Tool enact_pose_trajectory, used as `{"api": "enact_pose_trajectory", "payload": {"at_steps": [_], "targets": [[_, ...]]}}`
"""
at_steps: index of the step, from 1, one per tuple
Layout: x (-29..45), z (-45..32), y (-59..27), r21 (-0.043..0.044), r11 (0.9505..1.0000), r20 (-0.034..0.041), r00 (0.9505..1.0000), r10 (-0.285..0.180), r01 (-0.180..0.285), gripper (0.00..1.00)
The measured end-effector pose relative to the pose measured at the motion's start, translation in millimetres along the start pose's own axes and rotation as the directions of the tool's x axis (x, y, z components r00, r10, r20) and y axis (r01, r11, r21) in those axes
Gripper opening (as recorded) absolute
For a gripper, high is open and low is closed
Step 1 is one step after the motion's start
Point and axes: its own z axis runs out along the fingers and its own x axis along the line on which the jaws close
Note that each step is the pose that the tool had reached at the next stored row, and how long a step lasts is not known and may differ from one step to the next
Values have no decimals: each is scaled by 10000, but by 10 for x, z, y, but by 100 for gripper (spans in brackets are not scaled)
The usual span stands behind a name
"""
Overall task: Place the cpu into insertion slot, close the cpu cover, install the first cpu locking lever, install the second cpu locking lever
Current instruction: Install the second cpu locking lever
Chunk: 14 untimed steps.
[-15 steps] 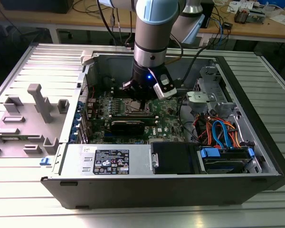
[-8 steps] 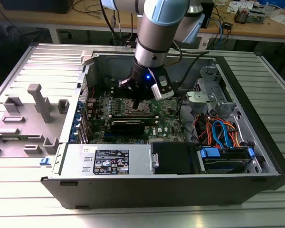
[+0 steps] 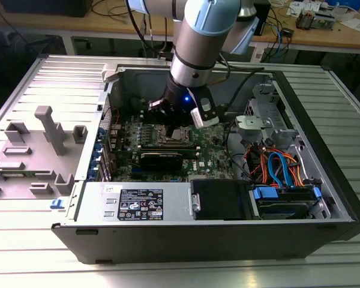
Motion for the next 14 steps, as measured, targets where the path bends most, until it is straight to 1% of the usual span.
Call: {"api": "enact_pose_trajectory", "payload": {"at_steps": [1,2,4,6,7,9,10,11,13,14], "targets": [[-7,-3,-1,-1,10000,-47,10000,5,-5,11],[-21,-5,-2,-17,10000,-116,9999,9,-9,11],[-40,-8,-2,-21,10000,-161,9999,13,-13,11],[-92,-17,0,-29,10000,-276,9996,24,-24,11],[-147,-25,8,-70,10000,-414,9991,27,-30,11],[-179,-31,11,-82,10000,-481,9988,33,-37,11],[-196,-34,10,-83,10000,-530,9986,37,-42,11],[-210,-37,10,-87,10000,-589,9983,42,-47,11],[-218,-39,1,-96,9999,-736,9973,51,-59,11],[-217,-40,-18,-100,9999,-780,9969,53,-61,11]]}}
